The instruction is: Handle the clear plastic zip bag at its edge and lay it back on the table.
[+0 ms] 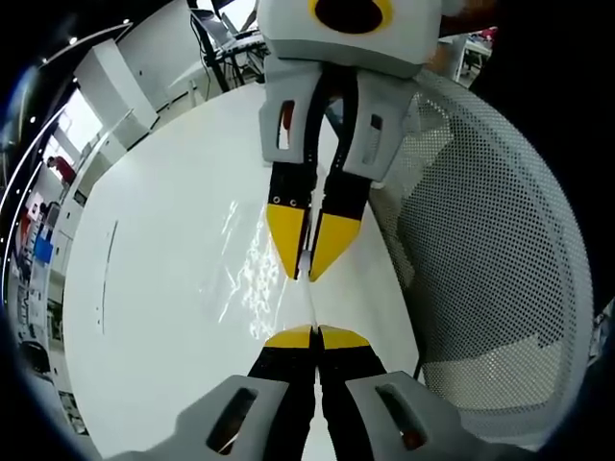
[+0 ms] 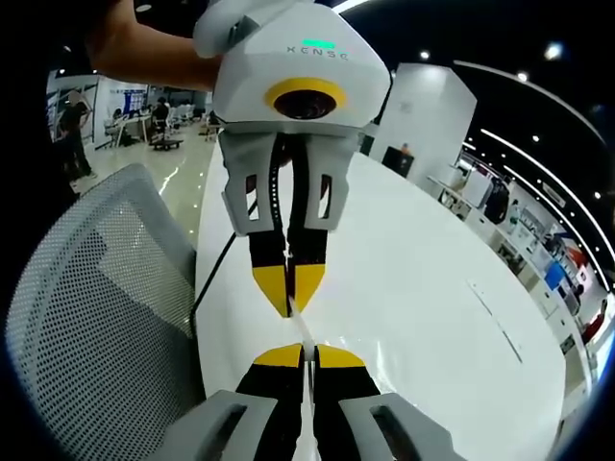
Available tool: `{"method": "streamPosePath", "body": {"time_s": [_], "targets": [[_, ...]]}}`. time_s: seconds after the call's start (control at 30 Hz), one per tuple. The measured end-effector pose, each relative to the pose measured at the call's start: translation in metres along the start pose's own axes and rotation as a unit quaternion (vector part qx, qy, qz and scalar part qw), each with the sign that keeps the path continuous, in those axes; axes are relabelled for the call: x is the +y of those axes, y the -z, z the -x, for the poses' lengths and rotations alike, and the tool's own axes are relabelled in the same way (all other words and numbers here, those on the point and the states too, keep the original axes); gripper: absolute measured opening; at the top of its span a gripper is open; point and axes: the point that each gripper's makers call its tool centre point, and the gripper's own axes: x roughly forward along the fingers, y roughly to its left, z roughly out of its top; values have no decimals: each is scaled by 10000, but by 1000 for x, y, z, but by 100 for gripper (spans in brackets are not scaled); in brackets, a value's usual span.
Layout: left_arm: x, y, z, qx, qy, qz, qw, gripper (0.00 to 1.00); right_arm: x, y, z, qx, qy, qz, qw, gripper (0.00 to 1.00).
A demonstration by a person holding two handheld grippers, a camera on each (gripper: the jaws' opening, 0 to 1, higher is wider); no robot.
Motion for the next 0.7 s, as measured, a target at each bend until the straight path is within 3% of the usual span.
{"method": "streamPosePath", "body": {"time_s": [0.7], "targets": [[2, 1, -1, -3, 19, 12, 10000, 0, -2, 1, 0, 1, 8, -51, 10000, 0]]}}
